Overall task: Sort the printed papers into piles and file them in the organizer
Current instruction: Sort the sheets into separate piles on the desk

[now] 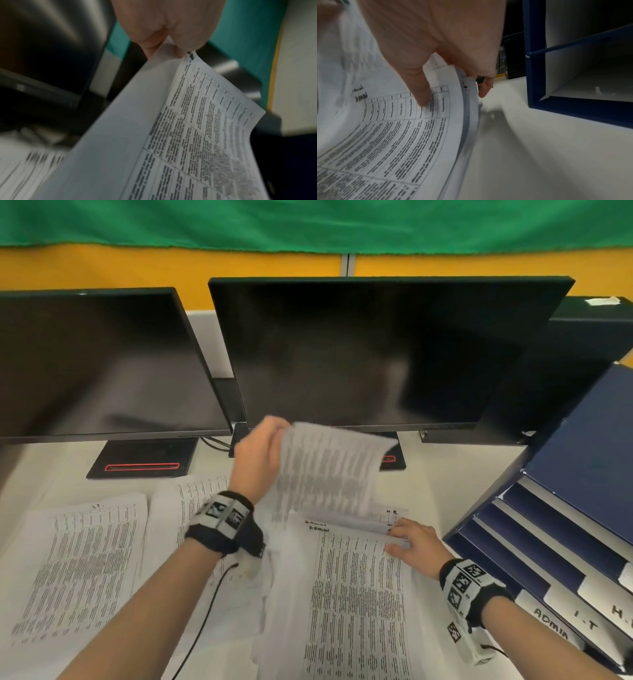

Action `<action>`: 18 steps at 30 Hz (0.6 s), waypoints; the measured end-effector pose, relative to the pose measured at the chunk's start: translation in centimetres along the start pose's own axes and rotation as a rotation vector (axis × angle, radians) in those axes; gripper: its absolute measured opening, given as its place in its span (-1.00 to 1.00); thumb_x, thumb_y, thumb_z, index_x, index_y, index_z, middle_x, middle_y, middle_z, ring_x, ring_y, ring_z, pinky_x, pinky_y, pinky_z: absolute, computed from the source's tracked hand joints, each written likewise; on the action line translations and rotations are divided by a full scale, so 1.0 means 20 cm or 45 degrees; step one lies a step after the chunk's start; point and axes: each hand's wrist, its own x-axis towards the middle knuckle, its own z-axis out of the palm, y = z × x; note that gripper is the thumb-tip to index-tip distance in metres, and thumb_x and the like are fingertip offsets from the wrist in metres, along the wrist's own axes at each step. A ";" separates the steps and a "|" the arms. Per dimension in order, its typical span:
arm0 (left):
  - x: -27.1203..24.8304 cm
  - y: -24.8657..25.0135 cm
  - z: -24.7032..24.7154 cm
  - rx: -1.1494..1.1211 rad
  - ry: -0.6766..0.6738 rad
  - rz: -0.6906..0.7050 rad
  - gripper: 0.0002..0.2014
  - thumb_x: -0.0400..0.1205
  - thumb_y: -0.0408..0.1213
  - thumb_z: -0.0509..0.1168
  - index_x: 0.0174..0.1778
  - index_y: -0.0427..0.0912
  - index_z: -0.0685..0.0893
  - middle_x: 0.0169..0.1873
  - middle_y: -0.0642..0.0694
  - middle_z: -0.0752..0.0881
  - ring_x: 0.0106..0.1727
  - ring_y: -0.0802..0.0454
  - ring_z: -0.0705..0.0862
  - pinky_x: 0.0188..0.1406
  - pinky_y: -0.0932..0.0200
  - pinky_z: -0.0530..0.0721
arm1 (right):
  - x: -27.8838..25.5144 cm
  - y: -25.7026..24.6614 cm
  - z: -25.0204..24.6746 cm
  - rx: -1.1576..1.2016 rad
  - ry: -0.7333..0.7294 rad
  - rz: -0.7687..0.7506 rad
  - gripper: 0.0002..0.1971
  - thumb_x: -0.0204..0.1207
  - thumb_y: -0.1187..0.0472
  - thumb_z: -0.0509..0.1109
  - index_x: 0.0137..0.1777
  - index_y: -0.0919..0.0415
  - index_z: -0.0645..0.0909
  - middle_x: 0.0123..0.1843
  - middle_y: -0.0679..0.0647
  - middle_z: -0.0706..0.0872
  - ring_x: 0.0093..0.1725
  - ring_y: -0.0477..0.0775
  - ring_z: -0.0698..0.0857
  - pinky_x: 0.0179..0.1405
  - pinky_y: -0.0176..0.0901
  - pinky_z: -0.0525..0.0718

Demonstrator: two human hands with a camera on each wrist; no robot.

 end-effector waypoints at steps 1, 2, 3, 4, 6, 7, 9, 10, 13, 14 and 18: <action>0.05 0.02 -0.08 -0.029 0.106 0.006 -0.85 0.71 -0.34 0.12 0.02 -0.18 0.60 -0.20 0.08 0.63 -0.34 0.33 0.52 -0.28 0.57 0.42 | 0.00 -0.01 -0.01 0.024 -0.027 0.024 -0.78 0.53 0.00 0.33 0.11 0.00 0.67 0.07 -0.06 0.60 0.13 -0.03 0.55 0.34 0.07 0.40; 0.10 0.03 -0.17 -0.075 0.200 -0.008 -0.86 0.71 -0.35 0.12 0.02 -0.19 0.59 -0.21 0.09 0.62 -0.32 0.33 0.54 -0.29 0.55 0.42 | 0.01 0.00 -0.01 0.056 -0.044 0.044 -0.74 0.52 -0.01 0.34 0.15 0.02 0.66 0.09 -0.07 0.60 0.15 -0.01 0.56 0.35 0.13 0.43; 0.15 0.02 -0.24 -0.131 0.278 -0.037 -0.88 0.70 -0.34 0.13 0.01 -0.18 0.58 -0.21 0.12 0.60 -0.27 0.39 0.57 -0.25 0.55 0.45 | 0.02 -0.01 -0.01 0.094 -0.061 0.079 -0.69 0.51 -0.03 0.36 0.20 0.05 0.64 0.16 -0.07 0.60 0.21 0.02 0.56 0.38 0.16 0.42; 0.19 0.01 -0.31 -0.194 0.326 -0.081 -0.90 0.70 -0.32 0.14 0.01 -0.15 0.56 -0.20 0.14 0.59 -0.19 0.43 0.58 -0.18 0.56 0.48 | 0.02 -0.01 -0.01 0.132 -0.067 0.111 -0.62 0.50 -0.03 0.37 0.27 0.09 0.61 0.27 -0.06 0.58 0.31 0.06 0.53 0.44 0.15 0.38; 0.26 -0.04 -0.42 -0.297 0.316 -0.171 -0.93 0.68 -0.25 0.15 0.00 -0.12 0.52 -0.12 0.04 0.62 -0.06 0.32 0.62 -0.05 0.39 0.57 | 0.04 -0.03 -0.03 0.188 -0.063 0.192 -0.52 0.49 0.05 0.42 0.38 0.20 0.53 0.41 0.00 0.49 0.46 0.10 0.43 0.53 -0.04 0.28; 0.28 -0.07 -0.45 -0.319 0.276 -0.203 -0.92 0.68 -0.22 0.15 0.01 -0.11 0.52 -0.07 -0.05 0.62 -0.01 0.20 0.65 -0.04 0.27 0.61 | 0.05 -0.03 -0.03 0.212 -0.068 0.230 -0.50 0.49 0.08 0.43 0.40 0.24 0.50 0.45 0.05 0.47 0.48 0.10 0.41 0.49 -0.12 0.27; 0.27 -0.13 -0.45 -0.356 0.185 -0.234 -0.92 0.68 -0.22 0.16 0.00 -0.10 0.53 -0.06 -0.10 0.63 -0.03 0.15 0.66 -0.08 0.23 0.62 | 0.06 -0.02 -0.03 0.254 -0.075 0.268 -0.47 0.48 0.09 0.44 0.42 0.24 0.48 0.53 0.12 0.43 0.50 0.11 0.40 0.47 -0.15 0.28; 0.24 -0.15 -0.42 -0.360 0.136 -0.226 -0.94 0.68 -0.24 0.17 -0.02 -0.10 0.54 -0.09 -0.05 0.63 -0.08 0.24 0.65 -0.11 0.31 0.59 | 0.07 -0.02 -0.04 0.267 -0.078 0.281 -0.46 0.48 0.09 0.44 0.43 0.23 0.47 0.53 0.14 0.42 0.50 0.11 0.40 0.47 -0.15 0.28; 0.07 -0.18 -0.22 -0.291 -0.076 -0.185 -0.91 0.69 -0.35 0.17 -0.06 -0.12 0.57 -0.18 0.10 0.60 -0.17 0.36 0.56 -0.11 0.33 0.51 | 0.08 -0.02 -0.05 0.318 -0.117 0.325 -0.46 0.49 0.09 0.42 0.44 0.23 0.46 0.53 0.15 0.44 0.50 0.13 0.41 0.43 -0.14 0.31; -0.01 -0.18 -0.13 -0.300 -0.176 -0.214 -0.90 0.69 -0.36 0.17 -0.06 -0.12 0.58 -0.18 0.10 0.61 -0.16 0.35 0.56 -0.09 0.30 0.52 | 0.08 -0.02 -0.06 0.332 -0.123 0.328 -0.47 0.49 0.10 0.42 0.44 0.23 0.46 0.52 0.14 0.45 0.49 0.14 0.41 0.42 -0.13 0.32; -0.32 -0.17 0.19 -0.311 -0.541 -0.366 -0.91 0.70 -0.28 0.18 -0.03 -0.06 0.58 -0.15 0.16 0.66 -0.22 0.43 0.59 -0.18 0.45 0.47 | 0.10 0.01 -0.05 0.431 -0.105 0.311 -0.70 0.49 0.23 0.36 0.23 0.06 0.61 0.40 0.08 0.57 0.41 0.13 0.49 0.43 -0.09 0.39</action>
